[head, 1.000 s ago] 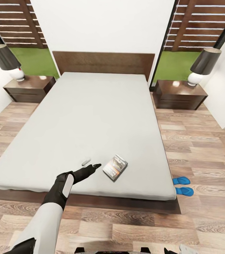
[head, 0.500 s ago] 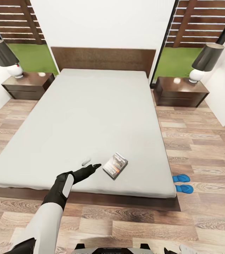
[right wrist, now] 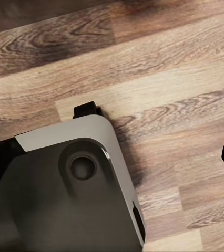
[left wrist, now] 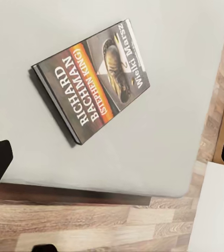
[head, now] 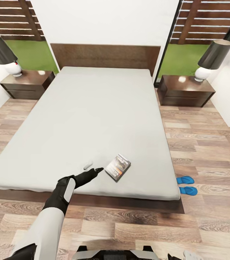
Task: In the bedroom, move the book from the bed onto either nightstand, and place the two sandals side by side next to the bed.
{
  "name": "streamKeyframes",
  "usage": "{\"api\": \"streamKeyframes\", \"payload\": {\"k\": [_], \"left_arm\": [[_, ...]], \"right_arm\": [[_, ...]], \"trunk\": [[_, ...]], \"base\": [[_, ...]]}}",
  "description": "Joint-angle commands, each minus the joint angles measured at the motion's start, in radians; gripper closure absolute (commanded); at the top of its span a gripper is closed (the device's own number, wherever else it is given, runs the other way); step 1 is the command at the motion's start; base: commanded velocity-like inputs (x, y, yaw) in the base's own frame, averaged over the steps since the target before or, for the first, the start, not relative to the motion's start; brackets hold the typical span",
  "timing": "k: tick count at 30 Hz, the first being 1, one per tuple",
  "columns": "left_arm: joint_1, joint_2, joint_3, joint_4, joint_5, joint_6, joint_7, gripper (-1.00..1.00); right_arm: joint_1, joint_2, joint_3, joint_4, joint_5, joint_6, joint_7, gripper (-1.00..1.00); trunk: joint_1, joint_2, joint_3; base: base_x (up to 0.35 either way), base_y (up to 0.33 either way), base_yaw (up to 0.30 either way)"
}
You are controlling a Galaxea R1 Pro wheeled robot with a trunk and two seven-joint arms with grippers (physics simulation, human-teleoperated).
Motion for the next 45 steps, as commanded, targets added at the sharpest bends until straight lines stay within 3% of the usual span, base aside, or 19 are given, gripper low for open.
{"api": "streamKeyframes", "payload": {"k": [1,23,33,37,41,45], "left_arm": [[-0.001,-0.001,0.006,-0.001,0.003,0.008,-0.003,-1.0],[-0.001,-0.001,0.006,-0.001,0.003,0.008,-0.003,-1.0],[-0.001,-0.001,0.006,-0.001,0.003,0.008,-0.003,-1.0],[-0.001,-0.001,0.006,-0.001,0.003,0.008,-0.003,-1.0],[-0.001,-0.001,0.006,-0.001,0.003,0.008,-0.003,-1.0],[-0.001,-0.001,0.005,-0.001,0.003,0.008,-0.004,-1.0]], "right_arm": [[-0.001,0.0,-0.004,0.002,-0.01,-0.004,0.008,-1.0],[-0.001,0.0,-0.004,0.002,-0.01,-0.004,0.008,-1.0],[-0.001,-0.01,-0.01,0.0,-0.016,-0.002,0.013,-1.0],[-0.001,-0.035,-0.014,0.0,-0.016,0.004,0.016,-1.0],[-0.001,-0.097,-0.013,-0.009,-0.015,0.013,0.024,-1.0],[-0.002,-0.112,-0.009,-0.017,-0.007,0.017,0.038,-1.0]], "trunk": [[0.0,-0.002,-0.003],[0.0,-0.002,-0.038],[0.0,-0.002,-0.041],[0.0,-0.002,-0.041],[0.0,-0.002,-0.041],[0.0,-0.002,-0.041]], "base": [[0.0,0.0,0.0],[0.0,0.0,0.0],[0.0,0.0,0.0],[0.0,0.0,0.0],[0.0,0.0,0.0],[0.0,0.0,0.0]]}}
